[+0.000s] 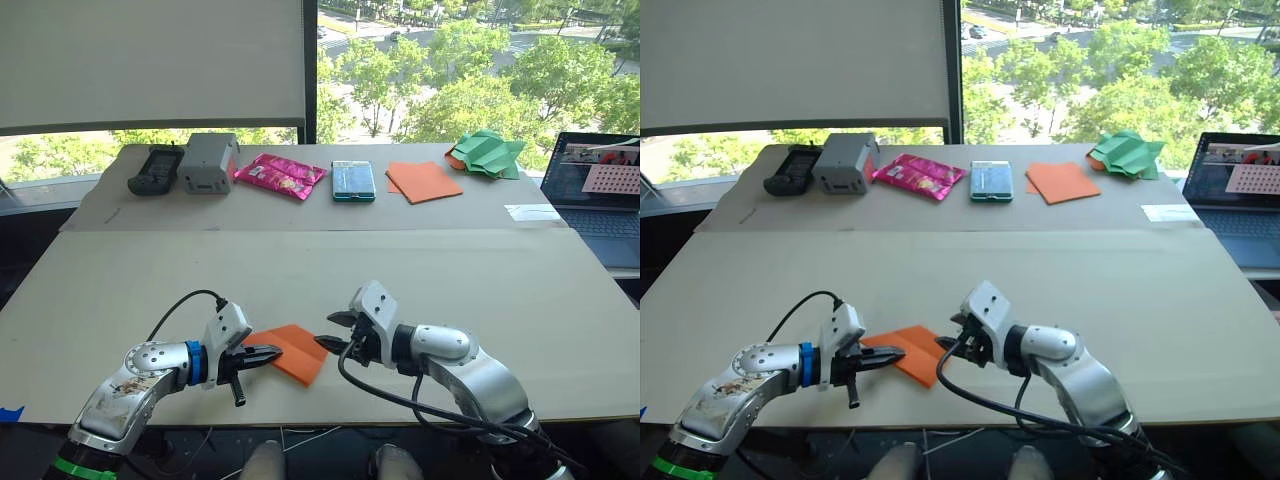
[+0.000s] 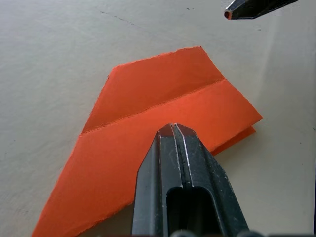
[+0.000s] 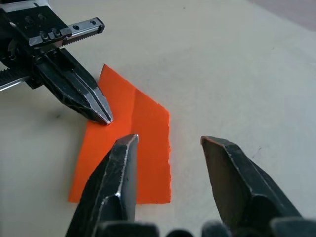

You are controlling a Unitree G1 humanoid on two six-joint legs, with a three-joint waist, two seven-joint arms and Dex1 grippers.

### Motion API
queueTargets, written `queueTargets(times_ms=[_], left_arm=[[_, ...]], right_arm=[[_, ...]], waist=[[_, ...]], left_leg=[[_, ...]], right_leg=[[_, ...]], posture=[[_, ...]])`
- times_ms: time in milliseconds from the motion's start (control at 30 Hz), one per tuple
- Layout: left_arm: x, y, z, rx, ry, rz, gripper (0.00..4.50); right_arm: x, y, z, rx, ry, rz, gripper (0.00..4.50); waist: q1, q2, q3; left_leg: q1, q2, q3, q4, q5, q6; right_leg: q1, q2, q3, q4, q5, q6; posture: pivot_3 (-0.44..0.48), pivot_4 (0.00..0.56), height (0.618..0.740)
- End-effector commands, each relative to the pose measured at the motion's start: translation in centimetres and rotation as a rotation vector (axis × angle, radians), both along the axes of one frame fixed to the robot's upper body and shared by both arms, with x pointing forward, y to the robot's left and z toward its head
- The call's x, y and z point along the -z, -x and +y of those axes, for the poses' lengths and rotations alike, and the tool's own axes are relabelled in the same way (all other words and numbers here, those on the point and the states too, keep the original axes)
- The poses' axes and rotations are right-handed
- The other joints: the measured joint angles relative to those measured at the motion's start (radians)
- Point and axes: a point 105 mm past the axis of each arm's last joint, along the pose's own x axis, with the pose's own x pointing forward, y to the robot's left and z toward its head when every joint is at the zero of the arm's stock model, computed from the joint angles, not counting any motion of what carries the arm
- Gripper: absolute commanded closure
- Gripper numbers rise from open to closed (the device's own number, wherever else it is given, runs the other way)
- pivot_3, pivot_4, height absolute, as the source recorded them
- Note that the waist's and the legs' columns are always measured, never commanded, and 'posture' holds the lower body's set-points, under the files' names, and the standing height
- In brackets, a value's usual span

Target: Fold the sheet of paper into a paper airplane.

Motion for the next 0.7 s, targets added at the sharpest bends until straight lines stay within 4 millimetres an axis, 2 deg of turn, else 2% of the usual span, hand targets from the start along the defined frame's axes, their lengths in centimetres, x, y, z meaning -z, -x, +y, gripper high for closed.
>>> queueTargets(times_ms=[33,67,233,333,467,700], left_arm=[[-1.1,0.1,-0.3,0.007,0.02,-0.032,4.5],[-1.1,0.1,-0.3,0.008,0.02,-0.032,4.5],[-1.1,0.3,-0.3,0.008,0.024,-0.03,4.5],[-1.1,0.3,-0.3,0.007,0.024,-0.028,4.5],[-1.1,0.4,-0.3,0.008,0.025,-0.025,4.5],[-1.1,0.5,-0.3,0.003,0.025,-0.024,4.5]], right_arm=[[0.1,0.4,-0.4,0.054,-0.054,0.151,0.71],[0.4,0.4,-0.6,0.069,-0.063,0.184,0.37],[1.6,0.7,-1.2,0.138,-0.106,0.365,0.37],[1.6,1.4,-0.9,0.136,-0.184,0.496,0.37],[2.4,2.1,-0.5,0.146,-0.2,0.605,0.37],[2.1,1.1,0.8,0.19,-0.328,0.701,0.37]], waist=[[0.0,0.0,0.0],[0.0,0.001,0.0],[0.0,0.001,0.0],[0.0,0.001,0.0],[-0.001,0.003,0.0],[-0.01,0.007,0.0]], left_leg=[[-0.001,0.0,0.0,0.0,0.0,0.0],[-0.001,0.0,0.0,0.0,0.0,0.0],[-0.001,0.0,0.0,0.0,0.0,0.0],[-0.001,0.0,0.0,0.0,0.0,0.0],[-0.001,0.0,0.0,0.0,0.0,0.0],[-0.001,0.0,0.0,-0.001,0.0,0.0]], right_leg=[[0.0,0.0,0.0,0.0,0.0,0.0],[-0.001,0.0,0.0,0.0,0.0,0.0],[-0.002,0.0,0.0,0.0,0.0,0.0],[-0.002,0.0,0.0,0.0,0.0,0.0],[-0.002,0.0,0.0,0.0,0.0,0.0],[-0.004,0.0,0.0,0.0,0.0,0.0]], posture=[[0.0,0.15,0.702],[0.0,0.15,0.702],[0.0,0.15,0.702],[0.0,0.15,0.702],[0.0,0.15,0.702],[0.0,0.15,0.702]])
